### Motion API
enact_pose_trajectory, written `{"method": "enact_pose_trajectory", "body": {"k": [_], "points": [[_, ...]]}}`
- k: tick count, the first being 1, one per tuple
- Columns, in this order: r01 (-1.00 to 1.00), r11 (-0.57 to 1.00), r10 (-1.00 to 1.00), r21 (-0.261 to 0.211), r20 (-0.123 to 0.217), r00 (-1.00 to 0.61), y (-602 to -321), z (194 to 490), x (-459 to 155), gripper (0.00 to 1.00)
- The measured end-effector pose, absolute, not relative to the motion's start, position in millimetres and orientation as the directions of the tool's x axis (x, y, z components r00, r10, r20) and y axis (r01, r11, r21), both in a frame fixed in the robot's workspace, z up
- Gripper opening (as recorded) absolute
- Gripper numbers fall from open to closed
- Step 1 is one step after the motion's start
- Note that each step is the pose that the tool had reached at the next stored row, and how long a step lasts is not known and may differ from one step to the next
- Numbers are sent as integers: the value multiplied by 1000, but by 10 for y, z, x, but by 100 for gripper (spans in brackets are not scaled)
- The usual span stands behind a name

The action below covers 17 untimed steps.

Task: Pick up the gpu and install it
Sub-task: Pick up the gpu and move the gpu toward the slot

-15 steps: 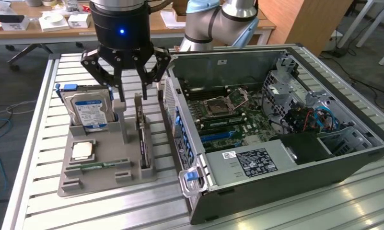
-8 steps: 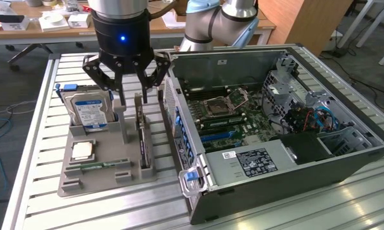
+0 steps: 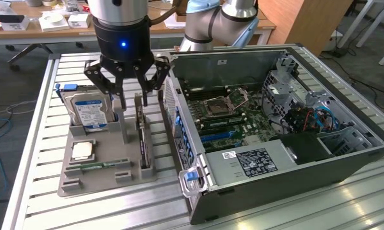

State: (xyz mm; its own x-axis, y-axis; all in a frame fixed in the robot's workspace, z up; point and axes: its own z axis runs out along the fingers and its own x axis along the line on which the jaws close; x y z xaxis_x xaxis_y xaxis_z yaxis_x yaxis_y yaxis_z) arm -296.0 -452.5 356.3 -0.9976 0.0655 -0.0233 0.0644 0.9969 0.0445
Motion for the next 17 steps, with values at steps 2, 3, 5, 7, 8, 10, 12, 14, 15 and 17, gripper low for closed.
{"method": "enact_pose_trajectory", "body": {"k": [2, 3, 5, 7, 8, 10, 12, 14, 15, 17], "points": [[64, 997, 66, 44, -23, -998, -4525, 3546, -2960, 47], [64, 997, 66, 44, -23, -998, -4525, 3538, -2960, 47], [64, 997, 65, 44, -23, -998, -4525, 3524, -2960, 47], [64, 997, 66, 44, -23, -998, -4525, 3511, -2960, 47], [64, 997, 66, 44, -23, -998, -4525, 3505, -2960, 47], [64, 997, 66, 45, -23, -998, -4525, 3485, -2960, 47], [64, 997, 66, 45, -23, -998, -4525, 3460, -2960, 47], [64, 997, 66, 44, -23, -998, -4525, 3437, -2960, 47], [64, 997, 66, 45, -23, -998, -4525, 3424, -2960, 47], [64, 997, 65, 45, -23, -998, -4525, 3397, -2960, 47]]}}
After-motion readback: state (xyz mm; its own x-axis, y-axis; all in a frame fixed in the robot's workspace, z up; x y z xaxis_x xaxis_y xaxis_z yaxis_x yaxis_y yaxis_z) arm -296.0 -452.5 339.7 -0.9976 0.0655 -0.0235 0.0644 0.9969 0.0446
